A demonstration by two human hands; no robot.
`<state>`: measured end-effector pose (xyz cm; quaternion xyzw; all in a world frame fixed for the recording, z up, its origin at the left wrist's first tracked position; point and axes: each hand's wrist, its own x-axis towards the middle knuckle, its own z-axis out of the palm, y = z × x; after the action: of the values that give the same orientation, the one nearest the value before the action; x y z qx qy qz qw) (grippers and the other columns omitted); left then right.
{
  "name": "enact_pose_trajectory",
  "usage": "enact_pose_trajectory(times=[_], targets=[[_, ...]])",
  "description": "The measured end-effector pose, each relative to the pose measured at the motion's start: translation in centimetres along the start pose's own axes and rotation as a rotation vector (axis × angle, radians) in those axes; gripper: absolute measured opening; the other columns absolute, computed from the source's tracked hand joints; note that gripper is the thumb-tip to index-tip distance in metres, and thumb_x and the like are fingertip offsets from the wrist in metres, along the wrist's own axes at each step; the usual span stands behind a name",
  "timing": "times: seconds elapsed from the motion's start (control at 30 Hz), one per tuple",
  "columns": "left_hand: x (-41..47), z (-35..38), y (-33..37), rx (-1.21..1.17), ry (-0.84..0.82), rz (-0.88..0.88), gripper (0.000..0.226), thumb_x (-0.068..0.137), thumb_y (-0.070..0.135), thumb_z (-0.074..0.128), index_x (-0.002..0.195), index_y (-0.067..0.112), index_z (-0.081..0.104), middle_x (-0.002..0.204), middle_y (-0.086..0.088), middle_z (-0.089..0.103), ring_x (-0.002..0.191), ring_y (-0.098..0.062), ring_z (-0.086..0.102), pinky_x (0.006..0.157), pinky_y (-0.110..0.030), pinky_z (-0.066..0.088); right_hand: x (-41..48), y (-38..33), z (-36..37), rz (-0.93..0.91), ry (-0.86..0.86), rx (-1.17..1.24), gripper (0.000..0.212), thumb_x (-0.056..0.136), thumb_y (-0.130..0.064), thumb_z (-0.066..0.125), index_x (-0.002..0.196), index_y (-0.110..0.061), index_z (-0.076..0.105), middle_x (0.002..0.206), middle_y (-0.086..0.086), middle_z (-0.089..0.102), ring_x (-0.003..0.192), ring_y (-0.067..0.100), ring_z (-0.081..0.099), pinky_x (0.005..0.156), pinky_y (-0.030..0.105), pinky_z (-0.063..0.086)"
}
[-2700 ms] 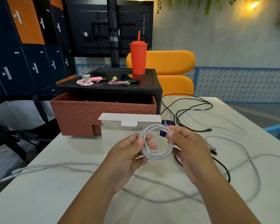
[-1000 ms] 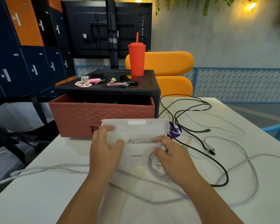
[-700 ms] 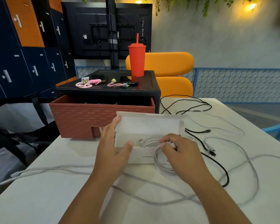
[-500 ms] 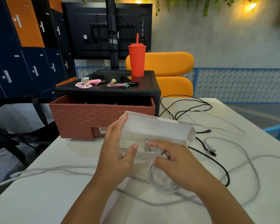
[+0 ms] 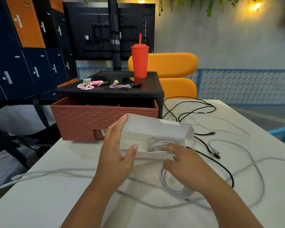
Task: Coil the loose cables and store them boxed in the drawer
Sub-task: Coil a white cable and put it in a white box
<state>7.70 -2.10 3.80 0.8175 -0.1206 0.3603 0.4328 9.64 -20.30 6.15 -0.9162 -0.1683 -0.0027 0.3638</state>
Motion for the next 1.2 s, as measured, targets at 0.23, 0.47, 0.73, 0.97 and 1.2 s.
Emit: enact_pose_trajectory(times=[0.23, 0.47, 0.73, 0.97, 1.2], targets=[[-0.1, 0.2, -0.2, -0.041, -0.046, -0.043, 0.072, 0.079, 0.028, 0.058, 0.128, 0.068, 0.022, 0.126, 0.047, 0.027, 0.127, 0.001, 0.037, 0.107, -0.040, 0.038, -0.9, -1.2, -1.2, -0.239, 0.227, 0.330, 0.018, 0.080, -0.022, 0.058, 0.079, -0.039, 0.062, 0.059, -0.003, 0.056, 0.043, 0.007, 0.039, 0.043, 0.018, 0.031], [-0.4, 0.7, 0.0, -0.179, -0.122, -0.058, 0.074, 0.078, 0.019, 0.061, 0.133, 0.055, 0.028, 0.130, 0.037, 0.035, 0.124, -0.006, 0.043, 0.100, -0.022, 0.039, -1.3, -1.3, -0.7, -0.563, 0.554, 0.041, 0.012, 0.084, -0.033, 0.043, 0.092, -0.030, 0.052, 0.073, -0.011, 0.059, 0.068, 0.005, 0.051, 0.059, 0.013, 0.036], [-0.7, 1.3, 0.2, -0.187, -0.153, -0.019, 0.073, 0.078, 0.018, 0.065, 0.133, 0.051, 0.030, 0.129, 0.038, 0.036, 0.123, -0.001, 0.042, 0.095, -0.006, 0.032, 0.4, -0.3, 2.1, -0.627, 0.450, -0.183, 0.012, 0.092, -0.031, 0.039, 0.100, -0.027, 0.047, 0.089, -0.006, 0.062, 0.076, 0.012, 0.039, 0.070, 0.035, 0.033], [-0.8, 1.3, 0.5, -0.174, -0.171, -0.021, 0.076, 0.076, 0.016, 0.065, 0.133, 0.052, 0.029, 0.129, 0.040, 0.034, 0.125, -0.001, 0.039, 0.099, -0.009, 0.030, 0.9, -0.2, 3.2, -0.533, 0.336, 0.016, 0.016, 0.087, -0.031, 0.045, 0.098, -0.028, 0.057, 0.093, -0.020, 0.037, 0.085, -0.004, 0.045, 0.069, 0.013, 0.040], [-0.7, 1.1, 0.5, -0.165, -0.188, -0.037, 0.081, 0.074, 0.014, 0.065, 0.133, 0.055, 0.027, 0.128, 0.041, 0.032, 0.124, 0.000, 0.039, 0.098, -0.008, 0.031, 0.7, -1.2, 2.5, -0.470, 0.161, -0.116, 0.028, 0.095, -0.012, 0.040, 0.117, -0.010, 0.057, 0.114, 0.000, 0.046, 0.099, 0.021, 0.051, 0.083, 0.029, 0.043]])
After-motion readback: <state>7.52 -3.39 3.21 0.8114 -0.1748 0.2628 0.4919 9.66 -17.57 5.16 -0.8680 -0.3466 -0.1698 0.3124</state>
